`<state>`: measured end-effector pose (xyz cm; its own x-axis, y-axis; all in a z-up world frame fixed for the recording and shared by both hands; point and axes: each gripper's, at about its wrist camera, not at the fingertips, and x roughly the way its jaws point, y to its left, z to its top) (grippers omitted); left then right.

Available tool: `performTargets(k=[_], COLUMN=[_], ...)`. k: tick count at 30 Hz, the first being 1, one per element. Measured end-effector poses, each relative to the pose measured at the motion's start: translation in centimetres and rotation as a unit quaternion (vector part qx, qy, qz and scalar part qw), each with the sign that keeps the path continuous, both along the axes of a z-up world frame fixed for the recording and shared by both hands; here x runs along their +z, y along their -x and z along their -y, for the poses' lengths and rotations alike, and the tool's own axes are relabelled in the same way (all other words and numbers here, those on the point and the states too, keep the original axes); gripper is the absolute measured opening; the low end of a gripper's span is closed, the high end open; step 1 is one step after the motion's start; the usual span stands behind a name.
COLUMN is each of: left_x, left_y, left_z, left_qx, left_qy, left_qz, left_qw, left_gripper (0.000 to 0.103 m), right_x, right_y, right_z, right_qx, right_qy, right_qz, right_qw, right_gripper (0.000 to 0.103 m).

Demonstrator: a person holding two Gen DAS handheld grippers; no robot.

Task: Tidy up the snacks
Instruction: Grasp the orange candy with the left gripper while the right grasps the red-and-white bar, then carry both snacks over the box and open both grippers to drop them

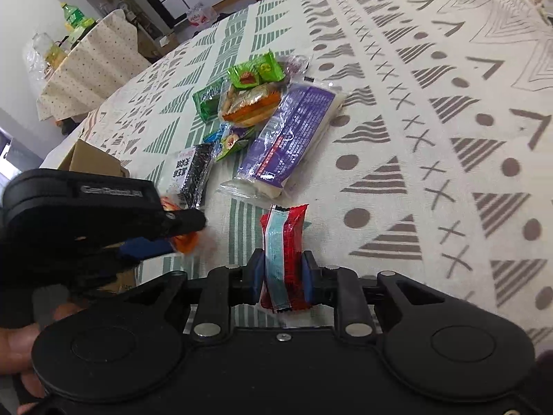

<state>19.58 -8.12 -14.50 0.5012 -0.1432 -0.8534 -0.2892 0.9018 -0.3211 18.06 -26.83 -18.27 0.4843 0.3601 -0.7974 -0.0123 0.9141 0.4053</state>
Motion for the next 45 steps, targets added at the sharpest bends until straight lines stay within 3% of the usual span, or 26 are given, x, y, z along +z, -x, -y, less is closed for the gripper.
performTargets(k=[16, 31, 45], left_x=[6.0, 8.8, 12.5], left_y=[4.8, 6.5, 6.7], left_z=[-5.6, -11.1, -15.8], left_qx=[0.016, 0.039, 0.046], left_qy=[0.017, 0.032, 0.001], left_qz=[0.047, 0.064, 0.058], left_qw=[0.9986, 0.9967, 0.9973], left_gripper=[0.024, 0.024, 0.024], right_x=[6.5, 10.5, 12.8], right_y=[2.6, 3.6, 3.1], right_z=[-4.1, -10.0, -14.2], right_qx=[0.009, 0.041, 0.062], right_qy=[0.005, 0.015, 0.005], right_qz=[0.062, 0.100, 0.113], right_qw=[0.998, 0.994, 0.992], right_gripper=[0.022, 0.022, 0.022])
